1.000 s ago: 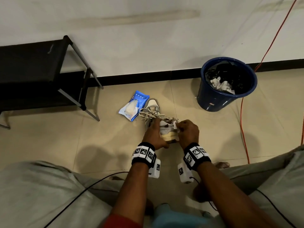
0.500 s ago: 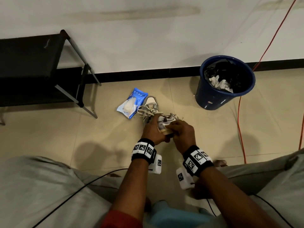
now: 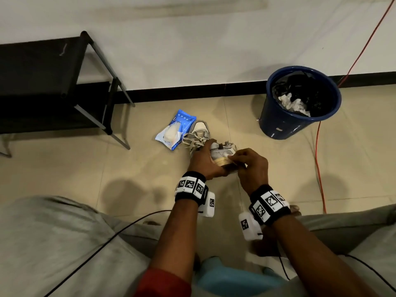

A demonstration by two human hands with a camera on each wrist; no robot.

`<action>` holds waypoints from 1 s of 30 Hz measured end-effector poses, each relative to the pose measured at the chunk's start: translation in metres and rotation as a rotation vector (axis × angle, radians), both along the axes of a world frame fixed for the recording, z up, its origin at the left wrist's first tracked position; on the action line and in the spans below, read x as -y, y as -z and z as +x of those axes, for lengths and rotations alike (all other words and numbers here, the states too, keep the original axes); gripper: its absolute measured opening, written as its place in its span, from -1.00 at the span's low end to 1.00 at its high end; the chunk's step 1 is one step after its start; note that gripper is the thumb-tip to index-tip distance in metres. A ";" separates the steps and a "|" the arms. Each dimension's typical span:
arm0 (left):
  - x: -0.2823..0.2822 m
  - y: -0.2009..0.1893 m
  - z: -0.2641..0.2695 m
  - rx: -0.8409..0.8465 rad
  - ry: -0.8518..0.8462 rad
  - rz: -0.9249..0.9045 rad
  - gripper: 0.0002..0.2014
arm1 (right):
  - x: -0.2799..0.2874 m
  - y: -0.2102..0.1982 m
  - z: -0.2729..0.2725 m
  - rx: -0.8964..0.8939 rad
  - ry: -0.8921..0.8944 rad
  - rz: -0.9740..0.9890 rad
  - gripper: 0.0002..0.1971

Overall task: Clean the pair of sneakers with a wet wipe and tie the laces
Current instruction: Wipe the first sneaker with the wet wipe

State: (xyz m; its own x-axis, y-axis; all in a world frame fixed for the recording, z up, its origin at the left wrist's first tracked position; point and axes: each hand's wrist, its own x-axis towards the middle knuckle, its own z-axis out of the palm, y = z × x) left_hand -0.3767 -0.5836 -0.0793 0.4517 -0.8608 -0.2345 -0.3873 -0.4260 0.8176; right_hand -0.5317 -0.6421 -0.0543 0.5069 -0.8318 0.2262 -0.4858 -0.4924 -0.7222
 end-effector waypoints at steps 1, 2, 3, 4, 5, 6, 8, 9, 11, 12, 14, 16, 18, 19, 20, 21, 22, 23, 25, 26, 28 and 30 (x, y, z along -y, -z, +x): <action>0.000 0.002 0.001 -0.013 0.000 0.001 0.04 | -0.009 -0.007 0.002 0.008 -0.075 -0.051 -0.72; 0.000 0.003 0.002 -0.026 0.005 0.002 0.11 | -0.014 -0.010 0.001 -0.019 -0.138 -0.104 -0.68; 0.000 0.002 0.002 -0.034 0.006 -0.002 0.17 | -0.014 -0.009 0.000 -0.043 -0.165 -0.132 -0.66; 0.000 0.000 0.002 -0.048 -0.007 -0.010 0.22 | -0.007 -0.003 -0.002 -0.044 -0.141 -0.127 -0.66; 0.001 -0.001 0.004 -0.069 -0.027 -0.025 0.26 | 0.002 0.003 -0.003 -0.024 -0.066 -0.087 -0.66; 0.001 0.000 0.005 -0.093 -0.047 -0.038 0.28 | 0.010 0.008 -0.005 0.024 0.036 -0.015 -0.67; 0.003 0.001 0.008 -0.108 -0.055 -0.071 0.25 | 0.011 0.013 -0.008 0.129 0.188 0.091 -0.68; 0.007 -0.003 0.009 -0.097 -0.040 -0.082 0.22 | 0.007 0.010 -0.006 0.166 0.204 0.089 -0.69; 0.012 -0.005 0.011 -0.082 -0.019 -0.084 0.12 | -0.002 -0.002 0.005 0.214 0.099 0.050 -0.77; 0.013 -0.005 0.009 -0.085 -0.023 -0.086 0.07 | -0.005 -0.007 0.010 0.196 0.010 -0.004 -0.81; 0.016 -0.005 0.009 -0.080 -0.034 -0.093 0.00 | -0.008 -0.009 0.014 0.089 -0.139 -0.159 -0.75; 0.017 -0.003 0.008 -0.085 -0.040 -0.092 -0.05 | -0.005 -0.005 0.012 0.044 -0.150 -0.246 -0.78; 0.016 -0.002 0.009 -0.083 -0.047 -0.094 -0.12 | 0.002 -0.001 0.008 0.074 -0.038 -0.236 -0.80; 0.015 -0.003 0.010 -0.081 -0.050 -0.088 -0.13 | 0.004 -0.001 0.008 0.100 0.019 -0.203 -0.77; 0.014 -0.004 0.010 -0.066 -0.050 -0.086 -0.12 | 0.005 -0.002 0.009 0.127 0.043 -0.173 -0.76; 0.014 -0.006 0.010 -0.054 -0.048 -0.075 -0.12 | 0.005 -0.003 0.012 0.144 0.036 -0.157 -0.74; 0.013 -0.006 0.011 -0.052 -0.048 -0.062 -0.12 | 0.006 -0.002 0.014 0.144 0.023 -0.157 -0.73; 0.013 -0.007 0.012 -0.067 -0.050 -0.049 -0.12 | 0.007 0.000 0.014 0.133 0.021 -0.159 -0.73; 0.009 -0.006 0.016 -0.076 -0.042 -0.014 -0.05 | 0.009 0.006 0.010 0.141 0.075 -0.117 -0.73; 0.006 -0.007 0.017 -0.047 -0.037 0.012 -0.03 | 0.011 0.008 0.007 0.149 0.120 -0.081 -0.74; 0.004 -0.010 0.018 0.045 -0.017 0.066 -0.06 | 0.008 0.011 0.011 0.123 0.125 0.008 -0.79; 0.005 -0.012 0.015 0.114 0.003 0.095 -0.14 | -0.004 0.009 0.018 0.058 0.018 0.027 -0.82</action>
